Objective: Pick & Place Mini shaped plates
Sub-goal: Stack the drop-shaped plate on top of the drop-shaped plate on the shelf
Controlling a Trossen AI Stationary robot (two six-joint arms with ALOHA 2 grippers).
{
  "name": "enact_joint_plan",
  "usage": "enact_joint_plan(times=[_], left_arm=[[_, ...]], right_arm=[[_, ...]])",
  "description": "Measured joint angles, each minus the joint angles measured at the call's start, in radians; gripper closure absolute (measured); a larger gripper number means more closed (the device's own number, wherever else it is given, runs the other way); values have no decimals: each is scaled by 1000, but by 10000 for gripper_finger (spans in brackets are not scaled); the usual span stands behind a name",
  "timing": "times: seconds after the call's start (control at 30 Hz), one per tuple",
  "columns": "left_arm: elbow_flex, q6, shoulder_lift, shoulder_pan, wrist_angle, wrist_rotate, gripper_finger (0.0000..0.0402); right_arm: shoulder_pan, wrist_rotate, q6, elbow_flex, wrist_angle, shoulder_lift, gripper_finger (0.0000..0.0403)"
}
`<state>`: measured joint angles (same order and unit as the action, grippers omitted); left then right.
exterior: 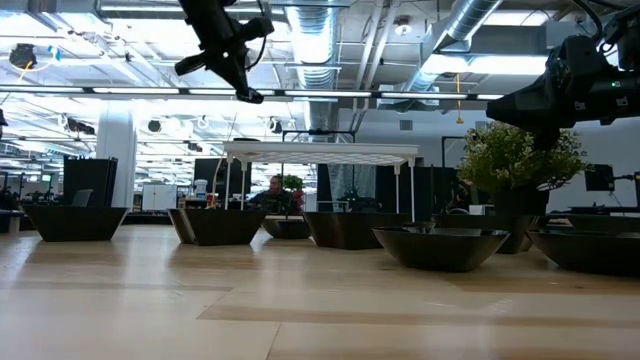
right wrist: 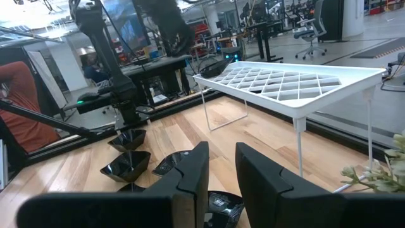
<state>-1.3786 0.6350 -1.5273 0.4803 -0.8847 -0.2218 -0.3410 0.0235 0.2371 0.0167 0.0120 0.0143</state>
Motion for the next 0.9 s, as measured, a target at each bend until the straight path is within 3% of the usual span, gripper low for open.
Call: enact_joint_plan(times=[0.33,0.9], left_arm=[[0,-163,-42,174,70,101,396],[0,-263,-140,285,89,277,396]], right_arm=[[0,1,0,0,-3,0,329],[0,3,0,0,-4,0,329]])
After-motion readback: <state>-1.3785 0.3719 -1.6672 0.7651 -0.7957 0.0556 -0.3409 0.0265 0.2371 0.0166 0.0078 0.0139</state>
